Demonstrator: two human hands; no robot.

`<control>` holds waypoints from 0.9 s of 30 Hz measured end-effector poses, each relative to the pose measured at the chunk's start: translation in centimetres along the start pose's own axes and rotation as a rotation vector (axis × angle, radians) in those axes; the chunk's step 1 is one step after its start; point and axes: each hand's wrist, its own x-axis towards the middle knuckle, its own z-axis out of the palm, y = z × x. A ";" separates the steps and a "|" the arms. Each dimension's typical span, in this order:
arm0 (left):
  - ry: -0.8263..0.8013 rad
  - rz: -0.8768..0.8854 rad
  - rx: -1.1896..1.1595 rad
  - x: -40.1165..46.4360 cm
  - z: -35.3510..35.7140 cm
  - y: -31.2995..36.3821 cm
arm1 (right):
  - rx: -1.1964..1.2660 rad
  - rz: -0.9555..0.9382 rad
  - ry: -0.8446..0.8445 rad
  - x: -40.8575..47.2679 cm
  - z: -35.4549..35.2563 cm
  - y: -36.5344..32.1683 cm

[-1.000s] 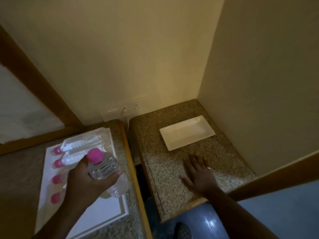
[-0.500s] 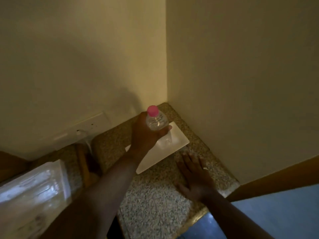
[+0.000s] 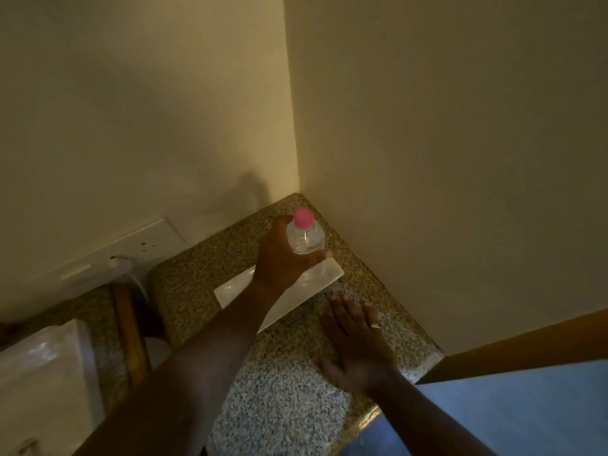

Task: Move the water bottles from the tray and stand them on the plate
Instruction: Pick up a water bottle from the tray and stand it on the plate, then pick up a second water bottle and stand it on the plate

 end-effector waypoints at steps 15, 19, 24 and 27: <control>-0.028 -0.180 0.197 -13.0 -13.3 -7.0 | 0.002 0.026 -0.116 -1.9 0.8 -9.0; 0.045 -0.109 0.365 -23.2 -23.4 -11.3 | 0.001 -0.081 -0.136 -2.3 2.3 -13.6; 0.060 -0.247 0.689 -32.5 -31.2 -16.0 | -0.029 -0.047 -0.114 -2.4 2.4 -15.9; -0.027 -0.278 0.789 -33.3 -32.3 -17.9 | -0.028 -0.057 -0.104 -2.2 1.9 -17.1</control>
